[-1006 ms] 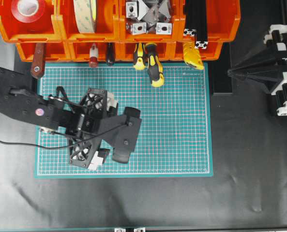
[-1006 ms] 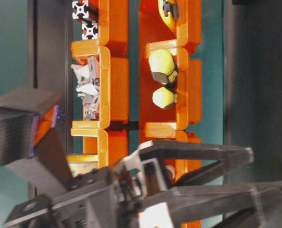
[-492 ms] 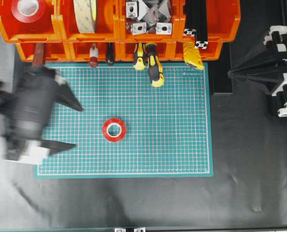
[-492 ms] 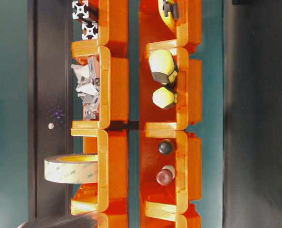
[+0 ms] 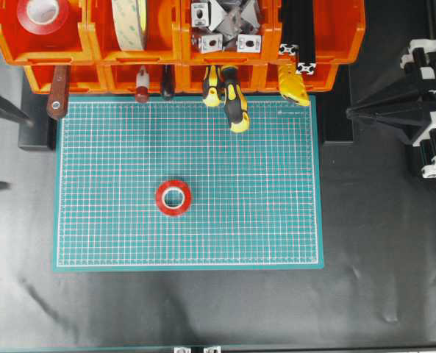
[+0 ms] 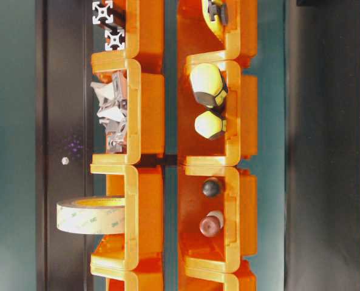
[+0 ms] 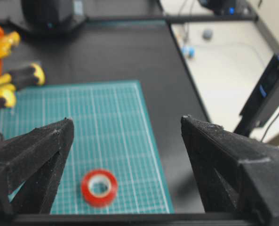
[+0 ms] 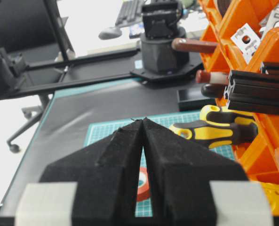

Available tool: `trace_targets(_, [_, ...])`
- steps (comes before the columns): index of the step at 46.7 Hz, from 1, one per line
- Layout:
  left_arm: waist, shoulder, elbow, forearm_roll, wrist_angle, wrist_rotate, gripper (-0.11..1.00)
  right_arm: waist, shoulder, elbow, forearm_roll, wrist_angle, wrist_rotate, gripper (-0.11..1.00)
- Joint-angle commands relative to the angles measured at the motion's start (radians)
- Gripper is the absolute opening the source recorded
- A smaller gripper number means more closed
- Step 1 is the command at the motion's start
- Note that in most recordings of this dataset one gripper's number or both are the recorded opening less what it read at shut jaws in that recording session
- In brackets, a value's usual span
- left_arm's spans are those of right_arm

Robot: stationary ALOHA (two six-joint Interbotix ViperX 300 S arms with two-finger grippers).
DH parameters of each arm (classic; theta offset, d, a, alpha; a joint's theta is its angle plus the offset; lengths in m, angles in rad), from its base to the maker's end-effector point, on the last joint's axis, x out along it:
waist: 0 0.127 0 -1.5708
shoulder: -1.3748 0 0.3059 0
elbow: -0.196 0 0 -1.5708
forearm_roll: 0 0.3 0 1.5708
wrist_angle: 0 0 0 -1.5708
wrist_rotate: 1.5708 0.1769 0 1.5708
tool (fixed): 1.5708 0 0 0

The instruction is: Pick vinyl tape from container rack with left arm.

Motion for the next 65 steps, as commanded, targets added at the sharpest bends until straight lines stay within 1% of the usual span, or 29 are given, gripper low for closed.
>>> trace_targets(1, [0.009, -0.052, 0.006, 0.002, -0.011, -0.002, 0.88, 0.002, 0.009, -0.035, -0.002, -0.009, -0.002, 0.01])
trace_targets(7, [0.015, -0.114, 0.041, 0.002, -0.011, -0.003, 0.88, 0.002, 0.009, -0.035, -0.002, -0.008, -0.002, 0.01])
trace_targets(14, [0.017, -0.137, 0.067, 0.002, -0.018, -0.003, 0.88, 0.002, 0.009, -0.034, -0.002, -0.005, -0.002, 0.01])
trace_targets(22, [0.021, -0.135, 0.091, 0.002, -0.020, -0.003, 0.88, 0.002, 0.009, -0.032, -0.002, 0.006, -0.002, 0.01])
trace_targets(30, [0.026, -0.138, 0.097, 0.002, -0.038, -0.003, 0.88, 0.002, 0.009, -0.029, -0.002, 0.014, 0.002, 0.01])
trace_targets(55, [0.038, -0.141, 0.115, 0.002, -0.046, -0.011, 0.87, 0.002, 0.009, -0.028, -0.002, 0.014, -0.002, 0.01])
trace_targets(65, [0.052, -0.146, 0.130, 0.002, -0.078, -0.011, 0.87, 0.002, 0.009, -0.026, -0.002, 0.012, -0.002, 0.01])
